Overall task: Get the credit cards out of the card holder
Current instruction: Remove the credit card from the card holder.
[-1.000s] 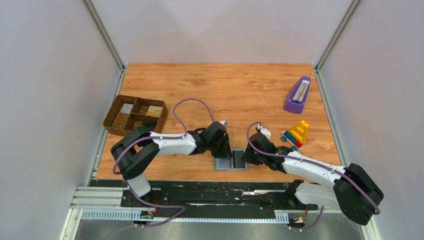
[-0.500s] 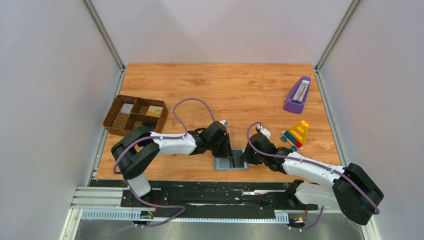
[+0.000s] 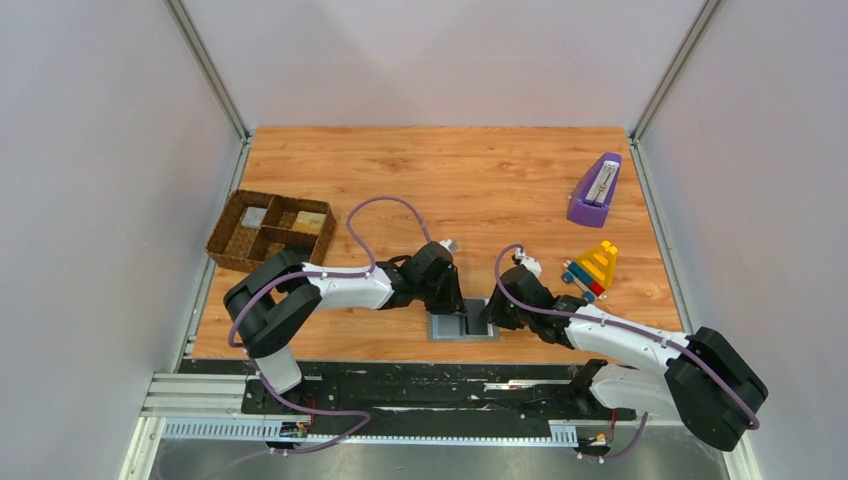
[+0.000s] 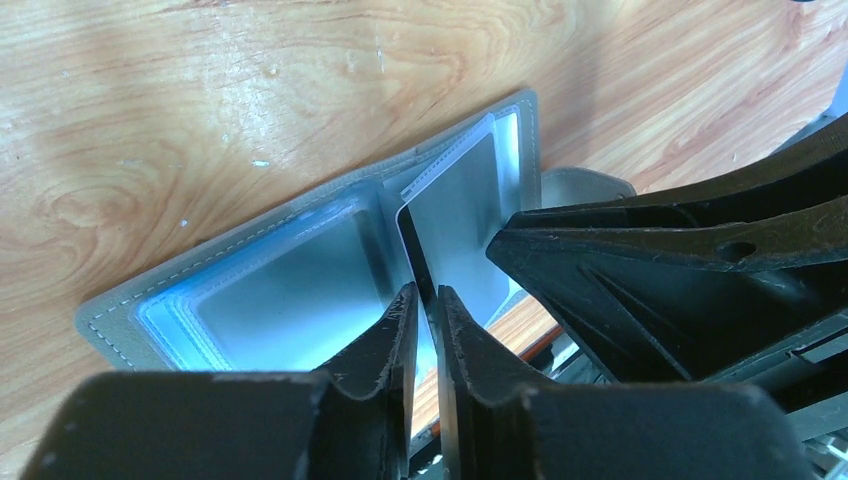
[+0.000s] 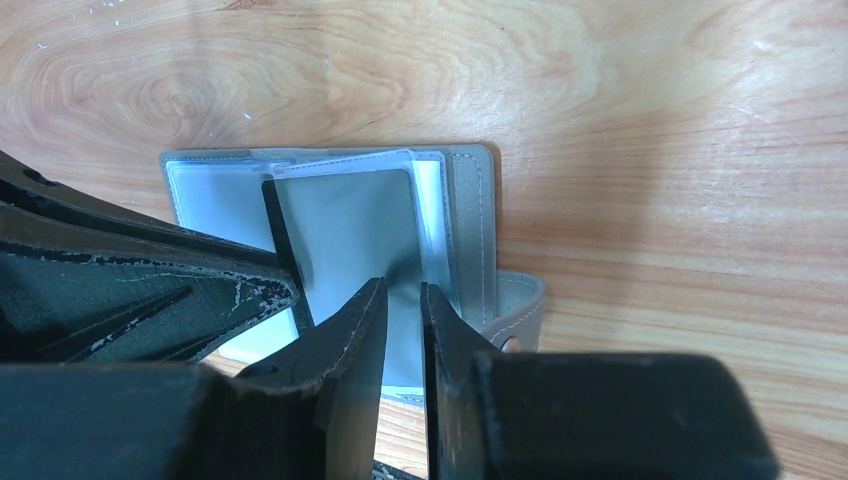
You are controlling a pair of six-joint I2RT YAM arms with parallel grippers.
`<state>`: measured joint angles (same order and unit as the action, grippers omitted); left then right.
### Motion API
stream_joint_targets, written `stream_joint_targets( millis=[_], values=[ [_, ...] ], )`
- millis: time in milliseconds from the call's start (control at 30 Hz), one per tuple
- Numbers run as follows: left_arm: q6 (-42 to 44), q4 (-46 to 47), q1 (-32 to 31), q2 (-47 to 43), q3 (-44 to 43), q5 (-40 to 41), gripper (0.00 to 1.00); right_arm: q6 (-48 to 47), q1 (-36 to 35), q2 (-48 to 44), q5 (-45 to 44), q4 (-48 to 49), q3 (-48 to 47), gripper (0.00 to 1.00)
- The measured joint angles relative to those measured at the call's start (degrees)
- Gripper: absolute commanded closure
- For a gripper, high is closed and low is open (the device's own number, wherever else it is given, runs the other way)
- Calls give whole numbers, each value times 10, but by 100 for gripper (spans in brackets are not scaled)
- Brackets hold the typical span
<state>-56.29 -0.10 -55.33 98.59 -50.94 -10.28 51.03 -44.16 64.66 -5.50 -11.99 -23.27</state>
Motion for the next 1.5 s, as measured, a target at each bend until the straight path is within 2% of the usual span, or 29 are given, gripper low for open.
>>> stream_joint_targets(
  millis=[200, 567, 833, 1500],
  values=[
    [-7, 13, 4, 0, 12, -5, 100, 2, 0, 0, 0, 0, 0, 80],
    [-41, 92, 16, -5, 62, -28, 100, 9, 4, -4, 2, 6, 7, 80],
    [-45, 101, 21, -30, 83, -27, 100, 12, 10, -8, 8, 9, 10, 80],
    [-13, -5, 26, -91, 85, 27, 100, 9, 16, -5, 12, 2, 5, 80]
  ],
)
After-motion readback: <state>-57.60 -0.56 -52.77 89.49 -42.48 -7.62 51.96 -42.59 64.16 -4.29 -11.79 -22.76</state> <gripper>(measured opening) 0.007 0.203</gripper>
